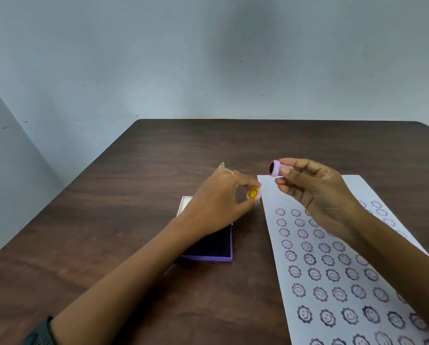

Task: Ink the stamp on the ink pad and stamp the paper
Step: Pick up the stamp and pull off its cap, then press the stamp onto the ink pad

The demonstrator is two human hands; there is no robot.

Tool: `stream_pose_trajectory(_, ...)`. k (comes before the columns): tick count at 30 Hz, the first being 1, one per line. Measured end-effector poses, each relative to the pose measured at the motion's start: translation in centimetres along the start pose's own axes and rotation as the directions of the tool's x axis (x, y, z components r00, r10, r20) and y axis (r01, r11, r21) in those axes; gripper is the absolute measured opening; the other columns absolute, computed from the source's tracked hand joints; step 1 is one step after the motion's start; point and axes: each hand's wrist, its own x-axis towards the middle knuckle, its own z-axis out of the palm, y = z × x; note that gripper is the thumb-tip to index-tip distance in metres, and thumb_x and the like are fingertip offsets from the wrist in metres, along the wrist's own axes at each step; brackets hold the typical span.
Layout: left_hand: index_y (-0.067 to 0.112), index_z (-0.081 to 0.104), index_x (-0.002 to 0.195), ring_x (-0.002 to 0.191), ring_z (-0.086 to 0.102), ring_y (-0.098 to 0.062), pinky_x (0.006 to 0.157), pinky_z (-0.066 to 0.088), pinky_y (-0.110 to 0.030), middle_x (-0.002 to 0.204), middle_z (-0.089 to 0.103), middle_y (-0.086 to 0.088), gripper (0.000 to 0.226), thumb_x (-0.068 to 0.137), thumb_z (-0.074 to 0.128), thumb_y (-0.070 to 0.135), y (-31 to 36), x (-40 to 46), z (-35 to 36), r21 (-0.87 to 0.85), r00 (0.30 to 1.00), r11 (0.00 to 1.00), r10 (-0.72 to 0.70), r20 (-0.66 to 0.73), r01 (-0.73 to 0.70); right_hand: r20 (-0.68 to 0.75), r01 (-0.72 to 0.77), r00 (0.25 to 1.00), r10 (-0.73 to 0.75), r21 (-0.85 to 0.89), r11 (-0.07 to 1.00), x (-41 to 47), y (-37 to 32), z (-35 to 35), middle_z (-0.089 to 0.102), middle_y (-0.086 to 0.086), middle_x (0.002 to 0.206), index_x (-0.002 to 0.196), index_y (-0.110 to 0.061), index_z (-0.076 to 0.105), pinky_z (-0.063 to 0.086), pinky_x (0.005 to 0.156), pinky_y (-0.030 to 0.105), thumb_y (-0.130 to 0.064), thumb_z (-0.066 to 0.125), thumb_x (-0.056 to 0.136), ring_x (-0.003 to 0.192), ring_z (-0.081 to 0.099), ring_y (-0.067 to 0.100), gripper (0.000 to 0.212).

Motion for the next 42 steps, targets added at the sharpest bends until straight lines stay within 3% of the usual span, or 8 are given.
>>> stream_pose_trajectory(3, 0.024, 0.069, 0.110, 0.105, 0.054, -0.013, 0.114, 0.006, -0.030, 0.108, 0.072, 0.003, 0.026, 0.085, 0.065, 0.030, -0.3, -0.1, 0.3, 0.100, 0.996, 0.995, -0.010, 0.091, 0.000, 0.000, -0.002, 1.000, 0.002, -0.031, 1.000, 0.0, 0.1, 0.1, 0.076, 0.003, 0.086, 0.101, -0.009, 0.068, 0.057, 0.066, 0.020, -0.017, 0.068, 0.067, 0.073, 0.070, 0.014, 0.035)
stream_pose_trajectory(9, 0.027, 0.066, 0.115, 0.107, 0.056, -0.013, 0.119, 0.005, -0.040, 0.115, 0.070, 0.004, 0.029, 0.087, 0.063, 0.035, -0.2, 0.1, 0.0, 0.149, 0.984, 0.989, -0.018, 0.176, -0.008, 0.003, -0.010, 1.000, 0.010, -0.071, 0.997, 0.0, 0.3, 0.2, 0.076, 0.002, 0.086, 0.101, -0.011, 0.068, 0.057, 0.067, 0.020, -0.018, 0.068, 0.068, 0.074, 0.071, 0.015, 0.034)
stream_pose_trajectory(14, 0.027, 0.065, 0.117, 0.110, 0.054, -0.012, 0.103, 0.035, -0.030, 0.120, 0.067, 0.006, 0.032, 0.086, 0.062, 0.038, -0.5, 0.0, -1.5, 0.151, 0.997, 0.988, 0.029, 0.071, -0.039, 0.051, -0.001, 0.999, 0.006, -0.092, 0.996, -0.2, 0.2, 0.4, 0.077, 0.002, 0.085, 0.097, -0.013, 0.069, 0.057, 0.066, 0.019, -0.018, 0.067, 0.069, 0.076, 0.071, 0.016, 0.029)
stream_pose_trajectory(18, 0.031, 0.063, 0.117, 0.112, 0.052, -0.003, 0.096, 0.042, -0.026, 0.119, 0.063, 0.014, 0.033, 0.086, 0.060, 0.042, -1.5, -0.9, -4.0, 0.038, 1.000, 0.999, -0.027, -0.016, 0.027, 0.068, 0.028, 0.998, -0.015, -0.195, 0.980, -0.5, 0.3, 1.0, 0.075, 0.003, 0.092, 0.100, -0.013, 0.068, 0.057, 0.068, 0.020, -0.024, 0.068, 0.066, 0.080, 0.071, 0.018, 0.036)
stream_pose_trajectory(22, 0.036, 0.062, 0.117, 0.113, 0.052, 0.007, 0.093, 0.036, -0.006, 0.118, 0.060, 0.026, 0.037, 0.083, 0.063, 0.048, -3.3, -4.1, -6.2, -0.094, 0.988, 0.984, -0.149, 0.027, 0.151, 0.116, 0.088, 0.992, -0.058, -0.273, 0.958, -1.1, 0.2, 1.7, 0.076, 0.000, 0.088, 0.096, -0.014, 0.067, 0.056, 0.066, 0.020, -0.029, 0.072, 0.062, 0.082, 0.071, 0.020, 0.038)
stream_pose_trajectory(28, 0.039, 0.059, 0.120, 0.118, 0.050, 0.011, 0.105, 0.040, -0.023, 0.127, 0.058, 0.027, 0.052, 0.070, 0.072, 0.048, -4.9, -9.4, -7.2, -0.193, 0.950, 0.933, -0.282, 0.132, 0.304, 0.200, 0.174, 0.974, -0.108, -0.351, 0.920, -2.4, 0.3, 4.1, 0.076, 0.002, 0.084, 0.090, -0.015, 0.070, 0.057, 0.065, 0.020, -0.030, 0.076, 0.058, 0.077, 0.072, 0.018, 0.035)
stream_pose_trajectory(32, 0.037, 0.055, 0.125, 0.125, 0.042, 0.012, 0.117, 0.025, -0.038, 0.134, 0.051, 0.028, 0.065, 0.065, 0.078, 0.049, -4.9, -10.9, -6.9, -0.207, 0.950, 0.928, -0.290, 0.119, 0.309, 0.303, 0.212, 0.948, -0.093, -0.388, 0.897, -3.1, 0.3, 6.6, 0.076, 0.002, 0.084, 0.088, -0.016, 0.072, 0.055, 0.064, 0.017, -0.026, 0.077, 0.059, 0.079, 0.070, 0.014, 0.031)
stream_pose_trajectory(42, 0.045, 0.049, 0.126, 0.136, 0.024, 0.012, 0.116, 0.007, -0.024, 0.144, 0.036, 0.031, 0.070, 0.064, 0.079, 0.053, -5.6, -11.3, -6.2, -0.098, 0.957, 0.962, -0.238, 0.169, 0.256, 0.477, 0.360, 0.877, -0.066, -0.559, 0.747, -4.5, 1.7, 11.6, 0.075, -0.007, 0.089, 0.086, -0.025, 0.073, 0.055, 0.080, 0.023, -0.012, 0.078, 0.069, 0.081, 0.069, 0.003, 0.021)
